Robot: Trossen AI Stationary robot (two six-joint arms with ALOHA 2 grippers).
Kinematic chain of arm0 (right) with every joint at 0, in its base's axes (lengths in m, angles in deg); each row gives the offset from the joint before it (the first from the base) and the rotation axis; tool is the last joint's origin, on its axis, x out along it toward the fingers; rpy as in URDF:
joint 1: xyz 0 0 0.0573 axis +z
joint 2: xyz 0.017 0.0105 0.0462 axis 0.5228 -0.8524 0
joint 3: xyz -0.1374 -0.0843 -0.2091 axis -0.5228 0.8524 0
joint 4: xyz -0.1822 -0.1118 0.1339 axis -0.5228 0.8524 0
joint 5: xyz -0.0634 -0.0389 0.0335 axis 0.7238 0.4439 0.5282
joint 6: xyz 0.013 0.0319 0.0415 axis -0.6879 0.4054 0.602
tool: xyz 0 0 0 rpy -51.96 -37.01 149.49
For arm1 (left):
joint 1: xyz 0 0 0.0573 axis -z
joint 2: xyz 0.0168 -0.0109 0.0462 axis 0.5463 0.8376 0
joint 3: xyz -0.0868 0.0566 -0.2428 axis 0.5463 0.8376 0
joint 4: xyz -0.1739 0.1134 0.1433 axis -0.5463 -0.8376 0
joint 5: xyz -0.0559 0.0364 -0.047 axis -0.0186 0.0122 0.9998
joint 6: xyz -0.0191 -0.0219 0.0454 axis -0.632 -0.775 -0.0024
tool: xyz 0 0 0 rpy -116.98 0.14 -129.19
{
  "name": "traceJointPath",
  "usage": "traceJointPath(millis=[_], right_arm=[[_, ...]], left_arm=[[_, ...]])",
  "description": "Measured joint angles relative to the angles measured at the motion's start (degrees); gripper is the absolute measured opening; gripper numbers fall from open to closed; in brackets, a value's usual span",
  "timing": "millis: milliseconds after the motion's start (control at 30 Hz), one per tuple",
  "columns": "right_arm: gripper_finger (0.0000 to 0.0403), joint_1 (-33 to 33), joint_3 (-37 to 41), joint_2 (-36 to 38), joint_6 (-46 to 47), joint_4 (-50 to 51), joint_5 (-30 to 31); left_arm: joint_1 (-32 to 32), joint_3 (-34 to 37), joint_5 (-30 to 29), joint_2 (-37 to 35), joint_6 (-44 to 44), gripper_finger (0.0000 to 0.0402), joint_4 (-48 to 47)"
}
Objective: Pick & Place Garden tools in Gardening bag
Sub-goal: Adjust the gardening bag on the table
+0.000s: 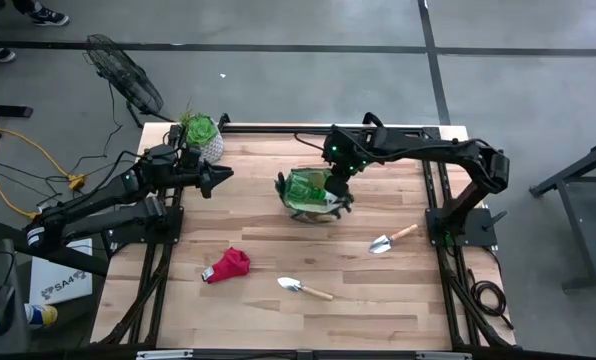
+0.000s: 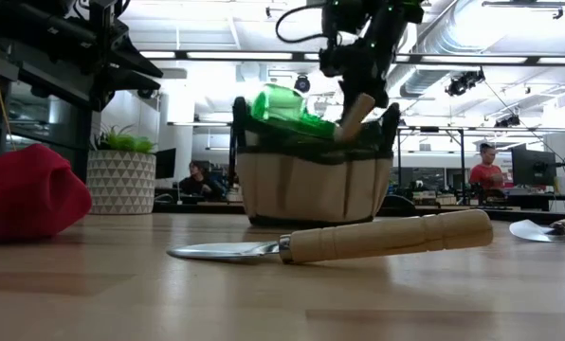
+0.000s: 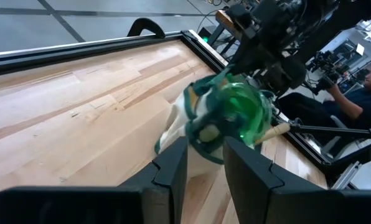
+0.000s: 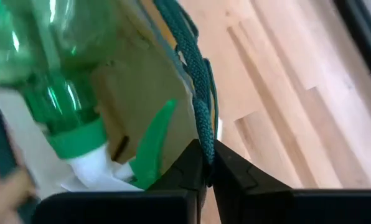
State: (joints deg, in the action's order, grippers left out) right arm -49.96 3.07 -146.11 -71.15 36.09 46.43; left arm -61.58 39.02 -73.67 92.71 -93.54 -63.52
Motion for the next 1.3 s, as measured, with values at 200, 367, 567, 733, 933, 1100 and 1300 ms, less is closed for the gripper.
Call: traceJointPath(millis=[200, 367, 567, 733, 933, 1100, 1300], right_arm=[[0.0007, -0.1, 0.0, 1.3, 0.9, -3.0, -0.4], [0.0006, -1.0, 0.0, 0.2, 1.2, -3.2, -3.4], [0.0005, -2.7, -0.1, -2.5, 4.4, -3.4, -6.1], [0.0005, -4.8, -0.1, -4.9, 10.4, -3.8, -7.0], [0.0005, -9.1, -0.1, -5.0, 18.0, -7.0, -7.8], [0.0005, -12.9, -0.1, -5.1, 23.5, -7.8, -7.6], [0.0005, -16.1, 0.0, -5.1, 26.0, -7.9, -8.9]], left_arm=[[0.0, 0.0, 0.0, 0.0, 0.0, 0.0102, 0.0], [0.0, 0.0, 0.0, 0.0, 0.0, 0.0102, 0.0], [0.0, 0.0, 0.1, 0.0, -0.1, 0.0102, 0.0], [0.0, 0.0, 0.2, 0.0, -0.6, 0.0102, 0.0], [0.0, 0.0, 0.3, 0.0, -1.1, 0.0102, 0.0], [0.0, 0.0, 0.3, 0.0, -1.5, 0.0102, 0.0], [0.0, 0.0, 0.3, 0.0, -1.9, 0.0102, 0.0]])
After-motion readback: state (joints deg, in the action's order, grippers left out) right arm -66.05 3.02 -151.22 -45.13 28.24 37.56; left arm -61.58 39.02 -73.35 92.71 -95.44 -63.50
